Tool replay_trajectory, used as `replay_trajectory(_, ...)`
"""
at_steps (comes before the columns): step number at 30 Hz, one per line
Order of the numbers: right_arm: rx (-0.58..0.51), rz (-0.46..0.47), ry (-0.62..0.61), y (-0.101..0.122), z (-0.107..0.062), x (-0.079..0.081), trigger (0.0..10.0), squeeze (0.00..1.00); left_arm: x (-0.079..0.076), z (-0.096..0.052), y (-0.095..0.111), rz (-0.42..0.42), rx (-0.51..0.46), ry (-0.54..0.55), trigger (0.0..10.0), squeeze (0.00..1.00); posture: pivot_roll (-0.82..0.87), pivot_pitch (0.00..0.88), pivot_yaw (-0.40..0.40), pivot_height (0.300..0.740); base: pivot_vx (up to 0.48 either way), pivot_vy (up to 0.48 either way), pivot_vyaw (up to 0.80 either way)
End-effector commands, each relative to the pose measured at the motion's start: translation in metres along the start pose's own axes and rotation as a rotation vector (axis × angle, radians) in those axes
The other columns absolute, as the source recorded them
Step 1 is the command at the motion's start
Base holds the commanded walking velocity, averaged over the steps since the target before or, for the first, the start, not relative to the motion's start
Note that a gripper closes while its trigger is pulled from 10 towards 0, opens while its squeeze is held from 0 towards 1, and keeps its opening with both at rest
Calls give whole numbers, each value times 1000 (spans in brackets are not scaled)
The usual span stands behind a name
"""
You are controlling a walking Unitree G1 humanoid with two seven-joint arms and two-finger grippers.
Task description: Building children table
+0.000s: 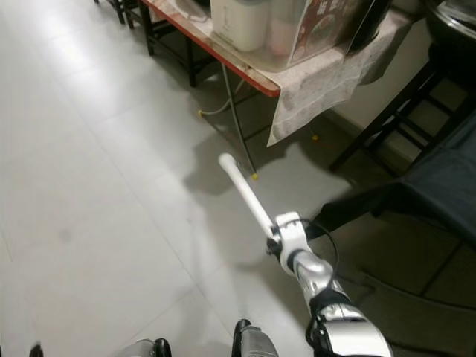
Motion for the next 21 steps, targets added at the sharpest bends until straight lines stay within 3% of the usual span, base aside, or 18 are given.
replay_trajectory(1,-23,20,14,1,0,2,10000,0,9,0,7,-58,1,16,10000,0,26,267,-50,734,0,0,0)
replay_trajectory(5,-35,19,20,5,1,3,10000,0,6,3,14,-81,-17,4,10000,0,26,267,-50,734,0,0,0)
replay_trajectory(6,-56,20,31,12,2,4,10000,0,1,6,23,-133,-38,-21,10000,0,28,269,-55,734,0,0,0)
replay_trajectory(7,-56,20,31,12,2,4,10000,0,1,6,23,-133,-38,-21,10000,0,28,269,-55,734,0,0,0)
replay_trajectory(9,-105,30,53,28,5,7,10000,0,-20,9,43,-278,-67,-118,10000,0,28,269,-55,734,0,0,0)
replay_trajectory(10,-105,30,53,28,5,7,10000,0,-20,9,43,-278,-67,-118,10000,0,28,269,-55,734,0,0,0)
replay_trajectory(15,-208,50,123,62,9,18,10000,0,-70,2,78,-584,-111,-357,10000,0,28,268,-55,734,0,0,0)
replay_trajectory(21,-284,72,204,85,9,34,10000,0,-97,-8,99,-710,-123,-505,10000,0,25,255,-52,734,0,0,0)
Point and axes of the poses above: a point about 5 cm out from each wrist's last joint towards the gripper, its own z axis pointing out of the wrist towards the gripper, its own y axis along the axis of the wrist's last joint, x = y × z, the point moved 3 cm from there along z, pointing out of the wrist towards the gripper, and after that the axes turned 6 degrees about -z, right-handed, at the moved point
